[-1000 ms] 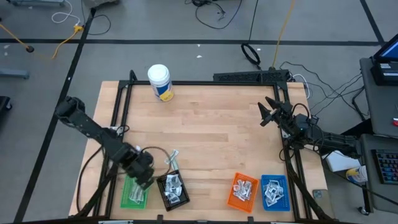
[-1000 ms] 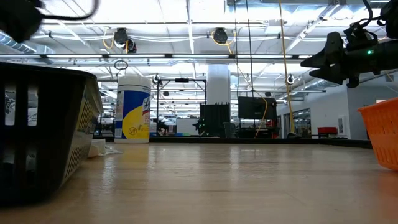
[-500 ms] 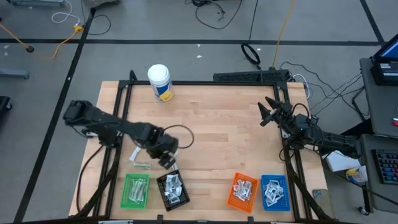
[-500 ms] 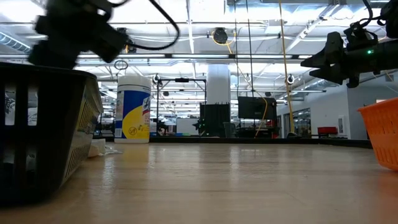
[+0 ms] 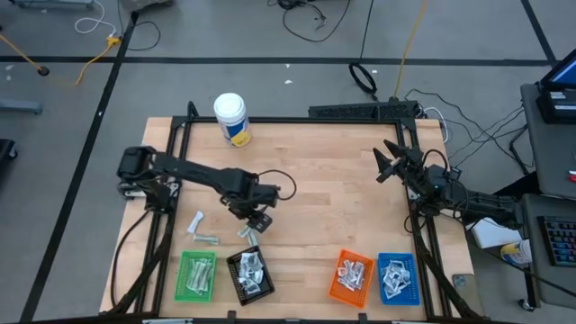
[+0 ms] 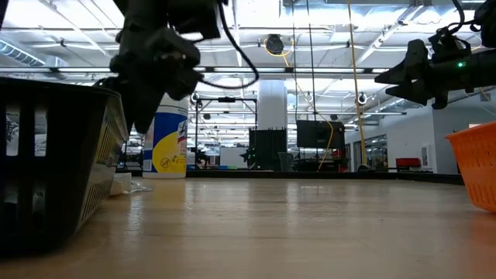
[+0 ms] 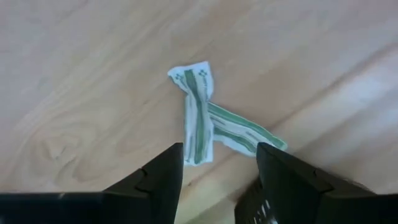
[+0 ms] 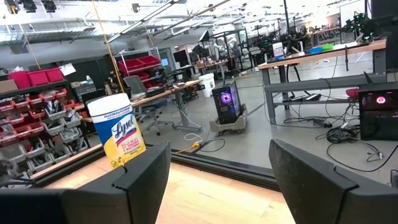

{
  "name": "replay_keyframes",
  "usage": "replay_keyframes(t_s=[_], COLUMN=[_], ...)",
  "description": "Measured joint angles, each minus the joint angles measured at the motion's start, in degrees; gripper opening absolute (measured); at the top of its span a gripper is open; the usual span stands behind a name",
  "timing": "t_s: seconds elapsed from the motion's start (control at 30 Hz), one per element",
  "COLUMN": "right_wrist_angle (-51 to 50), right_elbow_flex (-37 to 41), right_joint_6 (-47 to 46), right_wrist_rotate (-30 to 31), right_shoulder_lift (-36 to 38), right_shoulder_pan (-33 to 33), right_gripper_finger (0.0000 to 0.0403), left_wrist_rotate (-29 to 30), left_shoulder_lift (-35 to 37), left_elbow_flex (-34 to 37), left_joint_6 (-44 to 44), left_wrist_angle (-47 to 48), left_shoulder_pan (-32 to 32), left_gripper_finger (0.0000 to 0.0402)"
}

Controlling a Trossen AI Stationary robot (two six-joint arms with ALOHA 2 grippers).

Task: Pick & Place First Aid Supplies
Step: Put the bandage into the green bin

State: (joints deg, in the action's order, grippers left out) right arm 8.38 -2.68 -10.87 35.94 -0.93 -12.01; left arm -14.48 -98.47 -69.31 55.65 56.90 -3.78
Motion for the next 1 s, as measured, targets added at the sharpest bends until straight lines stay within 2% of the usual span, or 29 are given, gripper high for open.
replay_keyframes(t_s=[0.2, 0.53, 0.77, 1.0], right_wrist_angle=[0.0, 0.0, 0.35, 0.02], right_elbow_flex=[0.0, 0.0, 0.0, -0.01], right_joint_6=[0.0, 0.0, 0.0, 0.0], right_wrist_rotate=[-0.02, 0.0, 0.0, 0.0], right_shoulder_lift=[0.0, -0.01, 0.0, 0.0], right_shoulder_pan=[0.0, -0.01, -0.01, -0.02], right_gripper_finger=[0.0267, 0.0267, 0.0267, 0.0267], left_wrist_rotate=[1.18, 8.6, 8.06, 6.92], left_shoulder_lift=[-5.56, -9.01, -10.56, -10.43], left_elbow_flex=[-0.35, -0.37, -0.31, -0.31], left_joint_6=[1.98, 3.98, 4.46, 1.28], left_wrist_angle=[-0.37, -6.67, -6.56, -6.49], left_shoulder_pan=[-0.19, -0.47, -0.67, -0.82], left_gripper_finger=[0.019, 0.0163, 0.0144, 0.0138])
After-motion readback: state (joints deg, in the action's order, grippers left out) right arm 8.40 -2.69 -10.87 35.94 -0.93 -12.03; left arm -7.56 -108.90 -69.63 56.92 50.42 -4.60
